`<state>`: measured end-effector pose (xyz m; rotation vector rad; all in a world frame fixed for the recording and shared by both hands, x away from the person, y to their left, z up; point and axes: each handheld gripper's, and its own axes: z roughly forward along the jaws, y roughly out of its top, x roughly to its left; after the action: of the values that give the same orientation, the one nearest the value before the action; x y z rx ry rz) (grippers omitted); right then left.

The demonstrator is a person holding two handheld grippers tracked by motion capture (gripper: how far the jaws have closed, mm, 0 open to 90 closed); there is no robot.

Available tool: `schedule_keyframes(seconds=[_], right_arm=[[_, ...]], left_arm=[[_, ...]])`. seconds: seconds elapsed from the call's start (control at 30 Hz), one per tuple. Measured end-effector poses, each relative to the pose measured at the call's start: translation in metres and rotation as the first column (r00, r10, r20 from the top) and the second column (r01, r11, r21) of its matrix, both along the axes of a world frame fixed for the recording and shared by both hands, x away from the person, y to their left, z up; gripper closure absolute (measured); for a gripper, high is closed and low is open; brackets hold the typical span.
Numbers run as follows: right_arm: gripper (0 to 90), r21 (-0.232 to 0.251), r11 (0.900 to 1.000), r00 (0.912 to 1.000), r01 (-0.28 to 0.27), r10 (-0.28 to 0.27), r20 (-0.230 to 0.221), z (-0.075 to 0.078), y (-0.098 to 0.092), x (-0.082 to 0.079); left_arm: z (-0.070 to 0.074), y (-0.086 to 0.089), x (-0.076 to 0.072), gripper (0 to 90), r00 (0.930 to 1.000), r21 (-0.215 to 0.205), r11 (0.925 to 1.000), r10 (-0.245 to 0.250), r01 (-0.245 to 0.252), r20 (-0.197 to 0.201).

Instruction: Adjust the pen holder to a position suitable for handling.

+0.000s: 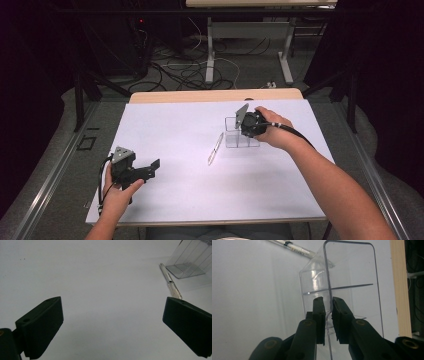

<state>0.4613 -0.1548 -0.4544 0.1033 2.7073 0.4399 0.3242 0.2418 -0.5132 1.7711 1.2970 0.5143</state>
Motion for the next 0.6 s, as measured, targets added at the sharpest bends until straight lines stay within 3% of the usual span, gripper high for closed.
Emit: schedule_keyframes(seconds=[0.07, 0.17, 0.27, 0.37, 0.57, 0.6], right_arm=[[77.1, 0.015, 1.0, 0.9999, 0.008, -0.009, 0.008, 0.001, -0.001, -0.003], [74.9, 0.073, 0.997, 0.9994, 0.027, -0.029, 0.017, 0.002, -0.004, -0.006], [72.1, 0.084, 0.995, 0.9983, 0.045, -0.048, 0.033, 0.002, -0.007, -0.01], [67.2, 0.147, 0.986, 0.9963, 0.075, -0.08, 0.031, 0.002, -0.01, -0.014], [57.6, 0.178, 0.977, 0.9898, 0.121, -0.133, 0.052, 0.003, -0.016, -0.026], [55.8, 0.201, 0.972, 0.9872, 0.122, -0.14, 0.076, 0.002, -0.016, -0.028]], left_arm=[[0.0, 0.0, 0.0, 3.4, 1.0, 0.003, 1.0, -0.001, 0.001, -0.002], [0.0, -0.001, 0.0, 3.5, 1.0, 0.006, 1.0, 0.0, 0.0, -0.002], [0.0, -0.001, 0.0, 3.7, 1.0, 0.006, 1.0, 0.0, 0.0, -0.003], [0.0, -0.001, 0.0, 3.7, 1.0, 0.005, 1.0, 0.002, -0.002, -0.002], [0.0, -0.001, 0.0, 3.7, 1.0, 0.005, 1.0, 0.0, 0.0, -0.005], [0.0, -0.001, 0.0, 3.7, 1.0, 0.006, 1.0, 0.001, -0.001, -0.005]])
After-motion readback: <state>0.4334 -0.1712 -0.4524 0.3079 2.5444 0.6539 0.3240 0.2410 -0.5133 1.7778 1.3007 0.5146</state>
